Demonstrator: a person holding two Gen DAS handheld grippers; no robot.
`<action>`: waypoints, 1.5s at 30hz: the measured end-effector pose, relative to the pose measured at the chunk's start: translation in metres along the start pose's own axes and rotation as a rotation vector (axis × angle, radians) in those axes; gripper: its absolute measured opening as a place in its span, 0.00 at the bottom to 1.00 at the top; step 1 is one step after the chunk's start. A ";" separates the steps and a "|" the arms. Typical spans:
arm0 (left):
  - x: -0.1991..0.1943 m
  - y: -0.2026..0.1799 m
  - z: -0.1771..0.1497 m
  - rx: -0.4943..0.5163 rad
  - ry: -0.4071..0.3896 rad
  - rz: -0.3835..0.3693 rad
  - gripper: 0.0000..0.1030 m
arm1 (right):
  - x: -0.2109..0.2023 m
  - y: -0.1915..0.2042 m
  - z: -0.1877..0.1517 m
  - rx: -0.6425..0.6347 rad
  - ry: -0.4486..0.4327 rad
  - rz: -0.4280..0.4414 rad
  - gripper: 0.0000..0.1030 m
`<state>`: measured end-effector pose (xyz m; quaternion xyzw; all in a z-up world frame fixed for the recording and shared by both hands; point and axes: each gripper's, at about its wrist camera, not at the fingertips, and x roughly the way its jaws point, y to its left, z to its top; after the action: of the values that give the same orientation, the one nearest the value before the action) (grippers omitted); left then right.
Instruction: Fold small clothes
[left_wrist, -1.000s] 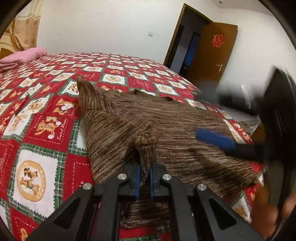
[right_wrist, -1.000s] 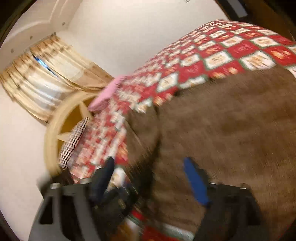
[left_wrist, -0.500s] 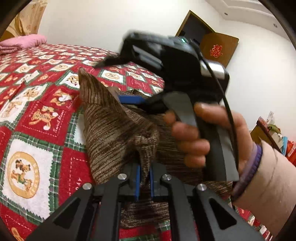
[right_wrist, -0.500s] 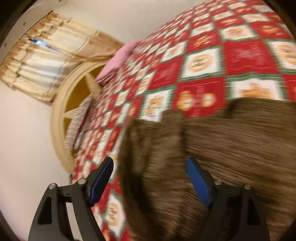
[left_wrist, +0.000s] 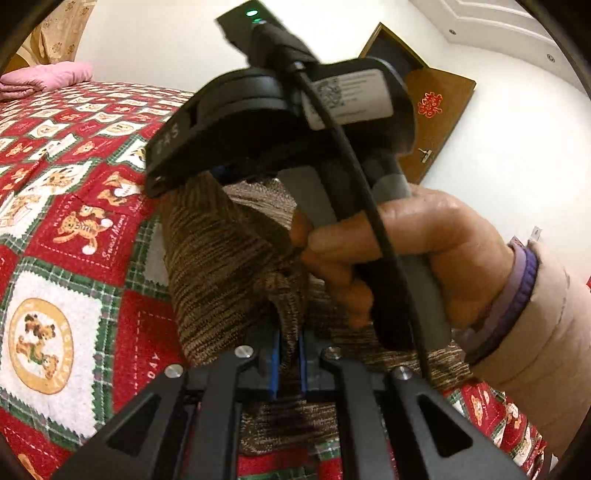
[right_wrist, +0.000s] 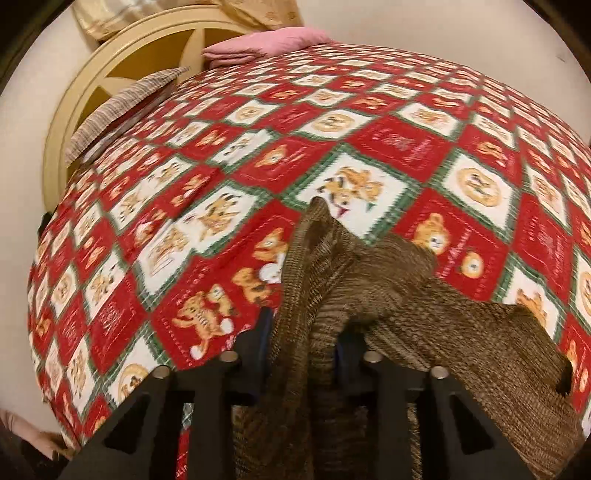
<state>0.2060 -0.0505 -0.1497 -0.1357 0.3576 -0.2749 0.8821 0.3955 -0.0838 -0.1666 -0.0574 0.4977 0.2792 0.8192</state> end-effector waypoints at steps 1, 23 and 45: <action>-0.002 0.000 -0.001 0.001 -0.002 0.002 0.07 | -0.005 -0.004 -0.002 0.008 -0.015 -0.005 0.19; 0.017 -0.193 -0.023 0.465 0.011 -0.187 0.07 | -0.199 -0.163 -0.132 0.294 -0.187 -0.253 0.13; 0.005 -0.174 -0.074 0.485 0.208 -0.225 0.64 | -0.233 -0.200 -0.254 0.604 -0.307 -0.360 0.43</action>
<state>0.0895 -0.1979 -0.1289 0.0690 0.3526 -0.4610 0.8114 0.2188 -0.4392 -0.1323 0.1423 0.4110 -0.0230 0.9002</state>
